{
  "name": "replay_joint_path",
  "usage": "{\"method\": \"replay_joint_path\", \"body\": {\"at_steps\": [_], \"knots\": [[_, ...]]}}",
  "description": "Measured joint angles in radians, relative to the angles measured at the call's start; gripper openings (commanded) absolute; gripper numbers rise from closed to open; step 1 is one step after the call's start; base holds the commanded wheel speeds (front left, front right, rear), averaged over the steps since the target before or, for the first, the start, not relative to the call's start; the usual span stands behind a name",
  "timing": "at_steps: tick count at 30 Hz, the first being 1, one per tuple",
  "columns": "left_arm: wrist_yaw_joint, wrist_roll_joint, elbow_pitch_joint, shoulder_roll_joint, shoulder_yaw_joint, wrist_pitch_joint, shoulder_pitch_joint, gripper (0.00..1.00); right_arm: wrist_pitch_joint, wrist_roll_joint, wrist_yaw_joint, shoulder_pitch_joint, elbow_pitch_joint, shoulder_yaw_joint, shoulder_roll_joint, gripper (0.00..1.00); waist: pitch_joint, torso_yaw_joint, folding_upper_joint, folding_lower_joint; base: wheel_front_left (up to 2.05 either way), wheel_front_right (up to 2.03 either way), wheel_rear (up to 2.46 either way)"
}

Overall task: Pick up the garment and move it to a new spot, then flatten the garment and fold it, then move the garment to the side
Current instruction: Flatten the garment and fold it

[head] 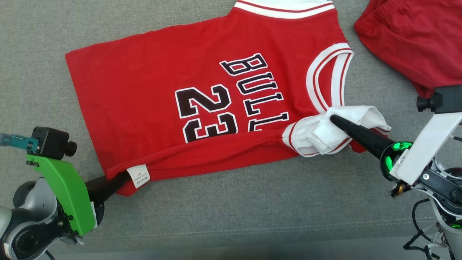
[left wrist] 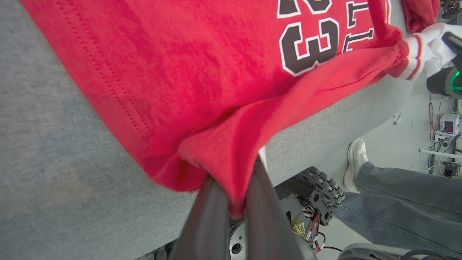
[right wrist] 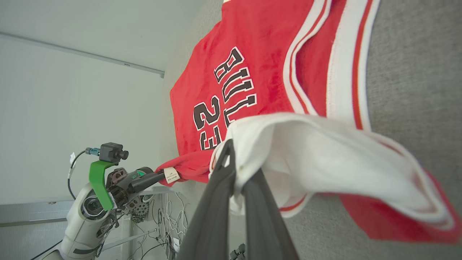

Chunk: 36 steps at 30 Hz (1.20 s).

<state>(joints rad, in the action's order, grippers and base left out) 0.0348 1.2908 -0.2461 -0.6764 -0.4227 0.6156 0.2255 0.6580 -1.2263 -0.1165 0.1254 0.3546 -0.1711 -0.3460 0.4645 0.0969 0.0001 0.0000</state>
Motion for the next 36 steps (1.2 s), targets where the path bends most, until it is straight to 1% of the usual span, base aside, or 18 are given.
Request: {"method": "replay_joint_path", "body": {"at_steps": [2,4,5,6,8,9,10,11,12,13,14,15,16,19,27,31,34,36], "knots": [[0.0,0.002,0.003,0.002,-0.001,0.002,0.002,0.08,0.005,0.004,0.0,0.009,-0.007,-0.003,0.002,0.05,0.0,0.0,0.0,0.0,0.0,0.0,0.0],[0.0,0.007,0.008,0.004,-0.004,0.01,0.007,0.11,0.011,0.01,0.0,0.026,-0.018,-0.01,0.002,0.02,-0.001,0.001,0.0,0.0,0.0,0.0,0.0],[0.0,0.009,0.009,0.006,-0.005,0.016,0.008,0.14,0.015,0.012,0.0,0.035,-0.024,-0.012,0.002,0.06,-0.002,0.002,0.0,0.0,0.0,0.0,0.0],[0.0,0.012,0.01,0.008,-0.007,0.021,0.01,0.18,0.016,0.014,-0.002,0.042,-0.03,-0.013,0.004,0.07,-0.003,0.003,0.0,0.0,0.0,0.0,0.0],[0.0,0.016,0.012,0.012,-0.01,0.03,0.017,0.19,0.018,0.018,-0.007,0.057,-0.04,-0.014,0.005,0.07,-0.005,0.006,0.0,0.0,0.0,0.0,0.0],[0.0,0.017,0.012,0.013,-0.01,0.035,0.022,0.21,0.02,0.02,-0.007,0.065,-0.046,-0.014,0.007,0.1,-0.005,0.007,0.0,0.0,0.0,0.0,0.0],[0.0,0.017,0.013,0.013,-0.01,0.039,0.029,0.27,0.021,0.021,-0.008,0.074,-0.051,-0.014,0.008,0.0,-0.006,0.008,0.0,0.0,0.0,0.0,0.0],[-0.001,0.017,0.016,0.012,-0.009,0.041,0.036,0.29,0.021,0.023,-0.008,0.082,-0.057,-0.015,0.009,0.0,-0.007,0.009,0.0,0.0,0.0,0.0,0.0],[-0.004,0.017,0.02,0.012,-0.009,0.045,0.044,0.32,0.021,0.027,-0.008,0.09,-0.063,-0.016,0.009,0.06,-0.008,0.01,0.0,-0.0001,0.0,0.0,0.0],[-0.006,0.017,0.025,0.012,-0.009,0.05,0.051,0.37,0.02,0.035,-0.008,0.099,-0.072,-0.013,0.013,0.23,-0.008,0.011,0.0,0.0,0.0,0.0,0.0],[-0.009,0.017,0.033,0.012,-0.009,0.053,0.056,0.51,0.017,0.047,-0.009,0.107,-0.083,-0.01,0.017,0.42,-0.008,0.013,0.0,0.0,0.0,0.0,0.0],[-0.011,0.017,0.043,0.012,-0.009,0.054,0.06,0.87,0.014,0.059,-0.009,0.116,-0.095,-0.007,0.022,0.69,-0.009,0.014,0.0,0.0,0.0,0.0,0.0],[-0.015,0.014,0.051,0.01,-0.01,0.059,0.063,1.0,0.01,0.067,-0.009,0.125,-0.106,-0.007,0.025,1.0,-0.009,0.014,0.0,0.0,0.0,0.0,0.0],[-0.028,0.005,0.085,0.008,-0.013,0.063,0.067,1.0,-0.002,0.086,-0.009,0.149,-0.137,-0.008,0.035,1.0,-0.009,0.015,0.0,0.0,0.0,0.0,0.0],[-0.035,-0.015,0.123,0.015,-0.011,0.051,0.105,1.0,-0.028,0.122,-0.01,0.192,-0.198,-0.01,0.067,1.0,-0.013,0.01,0.0,0.0,0.0,0.0,0.0],[-0.035,-0.027,0.154,0.016,-0.028,0.051,0.103,1.0,-0.088,0.141,-0.01,0.212,-0.227,0.018,0.087,1.0,-0.026,0.006,0.0,0.0,0.0,0.0,0.0],[-0.036,-0.045,0.171,0.021,-0.02,0.016,0.101,1.0,-0.133,0.148,-0.01,0.219,-0.242,0.042,0.117,1.0,-0.039,0.001,0.0,0.0,0.0,0.0,0.0],[-0.036,-0.052,0.171,0.042,0.002,-0.021,0.096,1.0,-0.155,0.147,-0.01,0.215,-0.24,0.045,0.129,1.0,-0.048,-0.002,0.0,0.0,0.0,0.0,0.0]]}}
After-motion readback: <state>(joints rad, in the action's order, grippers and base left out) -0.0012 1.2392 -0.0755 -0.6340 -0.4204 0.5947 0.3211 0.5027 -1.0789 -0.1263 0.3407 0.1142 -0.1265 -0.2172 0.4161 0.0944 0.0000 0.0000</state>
